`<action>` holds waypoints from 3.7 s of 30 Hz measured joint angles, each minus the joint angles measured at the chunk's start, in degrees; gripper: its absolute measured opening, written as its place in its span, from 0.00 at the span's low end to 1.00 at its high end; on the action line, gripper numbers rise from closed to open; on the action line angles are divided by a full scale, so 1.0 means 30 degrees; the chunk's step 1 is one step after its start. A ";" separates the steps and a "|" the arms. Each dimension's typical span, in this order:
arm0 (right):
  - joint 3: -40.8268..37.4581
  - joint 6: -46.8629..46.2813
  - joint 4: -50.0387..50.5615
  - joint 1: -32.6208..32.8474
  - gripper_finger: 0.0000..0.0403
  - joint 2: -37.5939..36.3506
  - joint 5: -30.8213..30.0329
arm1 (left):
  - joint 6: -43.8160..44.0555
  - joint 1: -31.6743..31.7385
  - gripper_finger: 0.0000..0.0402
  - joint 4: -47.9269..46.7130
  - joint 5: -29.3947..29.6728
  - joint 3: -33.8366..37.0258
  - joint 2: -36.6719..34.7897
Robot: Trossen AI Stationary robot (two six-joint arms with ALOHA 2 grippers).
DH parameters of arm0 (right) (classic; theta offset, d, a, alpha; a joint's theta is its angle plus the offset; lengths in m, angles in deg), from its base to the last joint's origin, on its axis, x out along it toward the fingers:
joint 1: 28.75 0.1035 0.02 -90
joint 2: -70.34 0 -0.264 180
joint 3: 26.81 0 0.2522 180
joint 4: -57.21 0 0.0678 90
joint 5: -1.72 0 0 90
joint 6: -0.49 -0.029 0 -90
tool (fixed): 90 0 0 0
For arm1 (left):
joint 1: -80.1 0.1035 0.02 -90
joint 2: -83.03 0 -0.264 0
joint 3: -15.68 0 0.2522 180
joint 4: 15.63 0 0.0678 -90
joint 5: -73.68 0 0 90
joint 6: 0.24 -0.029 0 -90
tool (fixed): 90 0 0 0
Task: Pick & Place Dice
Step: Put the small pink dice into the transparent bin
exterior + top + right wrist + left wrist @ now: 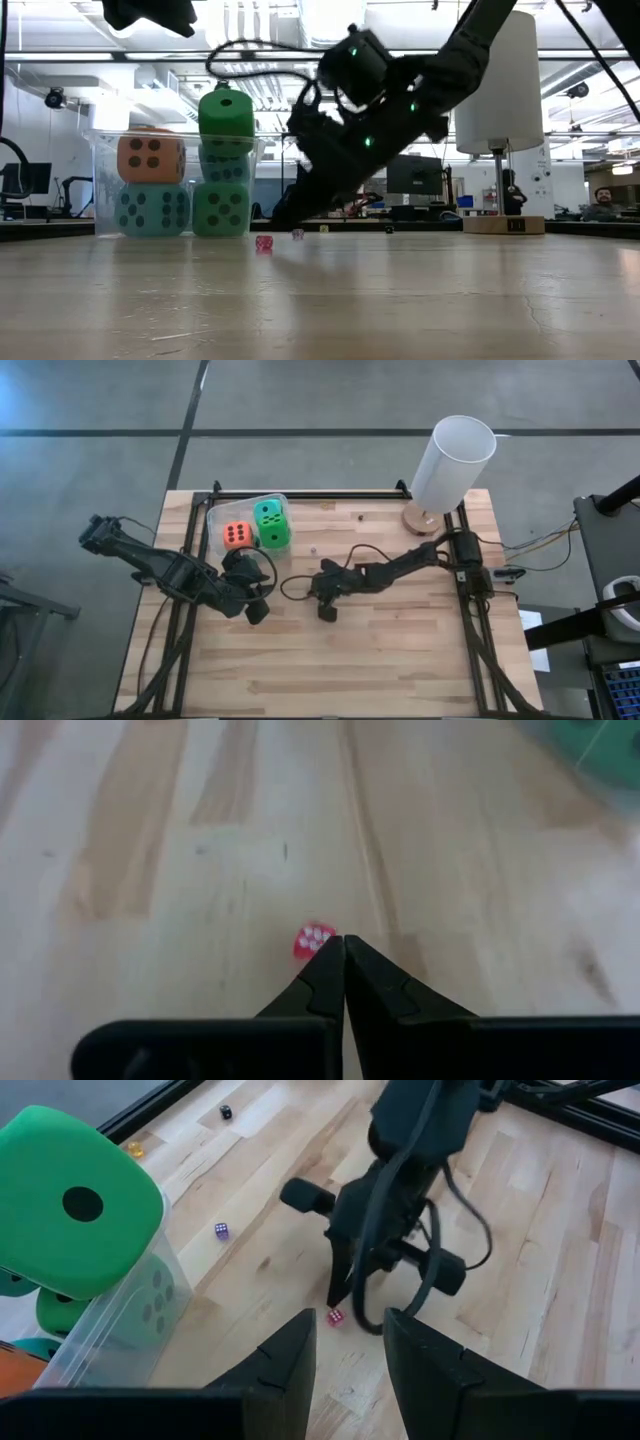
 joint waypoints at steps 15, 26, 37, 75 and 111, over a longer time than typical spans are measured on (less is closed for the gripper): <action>-0.2707 0.1651 0.3633 0.0946 0.02 -0.9203 -0.3590 | 0.0138 0.0015 0.32 0.0059 -0.0670 0.0000 0.0015; -0.5306 0.2484 0.3983 0.2041 0.02 -1.6351 -0.4659 | 0.0215 0.0107 0.35 0.0860 -0.1024 0.0000 0.0901; -0.6103 0.2948 0.5264 0.2567 0.02 -1.9220 -0.4649 | 0.4088 0.0575 0.45 0.2844 -0.1158 0.0000 0.3749; -0.6084 0.3876 0.7089 0.2565 0.02 -2.1704 -0.2956 | 0.8014 0.5748 0.32 0.6403 -0.6688 -0.0379 1.2525; -0.6084 0.4022 0.7051 0.2557 0.02 -2.1711 -0.3027 | 0.7494 0.5785 0.10 0.6184 -0.6827 -0.0328 1.3614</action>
